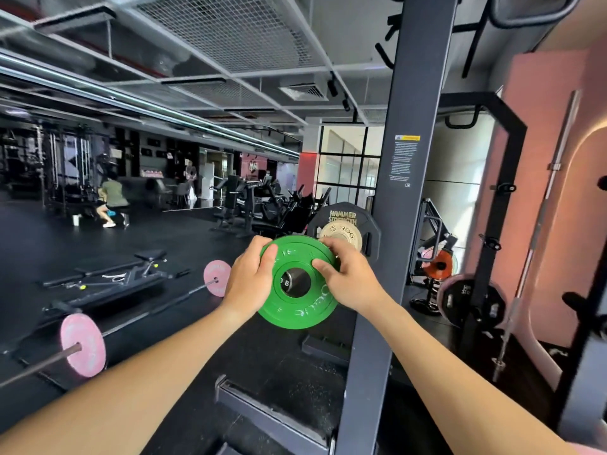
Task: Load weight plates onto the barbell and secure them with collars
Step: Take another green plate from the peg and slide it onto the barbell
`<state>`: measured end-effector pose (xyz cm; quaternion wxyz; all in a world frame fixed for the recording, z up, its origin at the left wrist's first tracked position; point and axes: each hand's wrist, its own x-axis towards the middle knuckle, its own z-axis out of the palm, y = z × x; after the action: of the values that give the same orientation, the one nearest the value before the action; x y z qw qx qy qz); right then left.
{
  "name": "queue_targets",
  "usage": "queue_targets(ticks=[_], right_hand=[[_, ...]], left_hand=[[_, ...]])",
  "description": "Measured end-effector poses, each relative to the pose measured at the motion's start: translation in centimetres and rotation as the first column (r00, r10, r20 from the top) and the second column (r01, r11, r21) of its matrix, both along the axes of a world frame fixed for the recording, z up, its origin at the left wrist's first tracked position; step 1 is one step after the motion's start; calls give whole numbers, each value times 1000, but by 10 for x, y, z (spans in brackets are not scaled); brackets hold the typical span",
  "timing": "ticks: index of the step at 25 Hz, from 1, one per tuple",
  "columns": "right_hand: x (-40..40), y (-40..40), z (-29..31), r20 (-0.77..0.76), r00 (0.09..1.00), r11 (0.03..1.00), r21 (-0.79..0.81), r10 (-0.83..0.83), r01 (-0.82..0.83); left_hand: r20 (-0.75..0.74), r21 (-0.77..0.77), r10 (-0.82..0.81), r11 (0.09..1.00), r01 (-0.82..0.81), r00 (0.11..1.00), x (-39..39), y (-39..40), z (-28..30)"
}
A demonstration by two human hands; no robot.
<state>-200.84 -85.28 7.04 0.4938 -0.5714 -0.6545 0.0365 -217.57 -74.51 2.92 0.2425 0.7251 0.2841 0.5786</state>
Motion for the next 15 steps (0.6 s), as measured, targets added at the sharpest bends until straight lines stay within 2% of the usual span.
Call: queue_targets(ticks=[4, 8, 12, 15], right_hand=[[-10, 11, -10, -31, 1000, 1000, 27, 1, 0], [-23, 24, -18, -31, 996, 996, 28, 89, -88], [-18, 40, -24, -8, 997, 993, 84, 83, -82], [-5, 47, -26, 36, 997, 991, 113, 66, -70]], left_hand=[[57, 44, 27, 999, -30, 998, -5, 10, -4], [196, -62, 46, 998, -34, 980, -2, 30, -5], [217, -142, 78, 989, -48, 973, 16, 45, -9], [234, -113, 110, 990, -85, 966, 30, 56, -16]])
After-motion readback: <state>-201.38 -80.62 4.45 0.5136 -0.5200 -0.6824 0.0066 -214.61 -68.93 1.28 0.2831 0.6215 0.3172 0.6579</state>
